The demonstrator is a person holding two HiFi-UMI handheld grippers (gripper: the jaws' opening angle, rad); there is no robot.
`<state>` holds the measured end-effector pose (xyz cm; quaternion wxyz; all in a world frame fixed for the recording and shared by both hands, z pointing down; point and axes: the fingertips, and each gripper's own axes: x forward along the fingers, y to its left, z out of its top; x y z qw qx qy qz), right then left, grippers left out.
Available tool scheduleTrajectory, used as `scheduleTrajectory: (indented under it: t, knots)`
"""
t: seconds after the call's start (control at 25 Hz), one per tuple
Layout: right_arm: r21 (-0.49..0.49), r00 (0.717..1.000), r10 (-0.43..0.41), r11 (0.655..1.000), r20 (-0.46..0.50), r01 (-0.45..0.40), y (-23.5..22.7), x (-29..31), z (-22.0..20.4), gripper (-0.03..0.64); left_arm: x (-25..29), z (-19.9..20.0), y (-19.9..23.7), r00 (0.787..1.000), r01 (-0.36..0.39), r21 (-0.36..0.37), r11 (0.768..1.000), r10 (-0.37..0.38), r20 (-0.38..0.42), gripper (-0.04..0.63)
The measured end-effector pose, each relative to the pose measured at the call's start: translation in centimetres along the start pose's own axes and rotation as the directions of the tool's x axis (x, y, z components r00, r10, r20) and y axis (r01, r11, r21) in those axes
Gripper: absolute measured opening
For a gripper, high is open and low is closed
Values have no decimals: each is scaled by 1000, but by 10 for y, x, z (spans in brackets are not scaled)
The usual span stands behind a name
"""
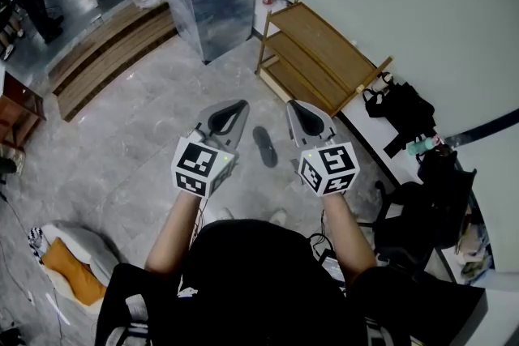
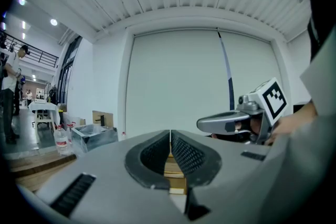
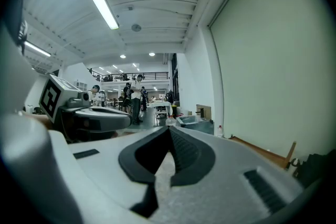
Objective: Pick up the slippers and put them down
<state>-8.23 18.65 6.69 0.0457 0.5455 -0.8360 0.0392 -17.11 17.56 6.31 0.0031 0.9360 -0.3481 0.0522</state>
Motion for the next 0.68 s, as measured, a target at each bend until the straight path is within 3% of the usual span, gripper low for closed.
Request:
scheduleTrajectory:
  t: [0.68]
  knots:
    - [-12,1000,14,1000,-25,-14,0,-1,-10,-2,6,-6,-2,1000,-17,13,1000,17,-10,8]
